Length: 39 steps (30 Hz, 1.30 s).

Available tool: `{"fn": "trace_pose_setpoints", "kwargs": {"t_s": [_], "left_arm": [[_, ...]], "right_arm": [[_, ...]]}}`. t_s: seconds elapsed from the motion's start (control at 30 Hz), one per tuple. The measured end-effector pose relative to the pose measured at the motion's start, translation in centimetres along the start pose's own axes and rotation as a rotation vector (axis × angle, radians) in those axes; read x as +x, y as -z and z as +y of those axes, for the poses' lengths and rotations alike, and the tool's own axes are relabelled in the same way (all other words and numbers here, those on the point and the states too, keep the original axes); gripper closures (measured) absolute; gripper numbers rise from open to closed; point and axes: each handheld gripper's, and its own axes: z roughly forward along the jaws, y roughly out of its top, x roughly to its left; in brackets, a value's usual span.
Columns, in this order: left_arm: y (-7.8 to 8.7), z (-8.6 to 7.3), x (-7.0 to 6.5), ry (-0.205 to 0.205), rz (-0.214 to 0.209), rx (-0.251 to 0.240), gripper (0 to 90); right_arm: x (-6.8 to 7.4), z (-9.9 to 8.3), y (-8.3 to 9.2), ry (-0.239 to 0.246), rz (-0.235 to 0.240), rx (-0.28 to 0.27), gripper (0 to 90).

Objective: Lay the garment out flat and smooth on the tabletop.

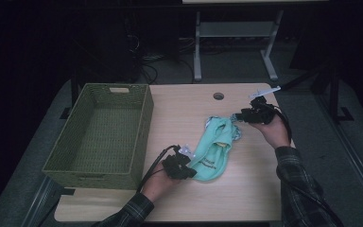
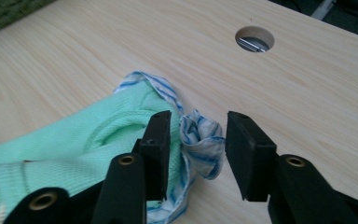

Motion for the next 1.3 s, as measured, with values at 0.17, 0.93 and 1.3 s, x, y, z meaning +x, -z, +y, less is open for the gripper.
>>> {"fn": "trace_pose_setpoints", "kwargs": {"t_s": [0.17,0.93,1.3], "left_arm": [[-0.1,0.0,0.0,0.004,-0.003,-0.008,89.5],[0.0,0.0,0.2,0.033,-0.032,-0.01,85.9],[0.3,0.8,-0.6,0.004,-0.039,-0.029,78.4]], "right_arm": [[0.9,-0.5,0.9,0.001,0.028,-0.02,60.1],[4.6,-6.4,2.4,0.011,0.118,-0.048,61.0],[6.1,-9.8,3.0,0.003,0.148,-0.031,59.4]]}}
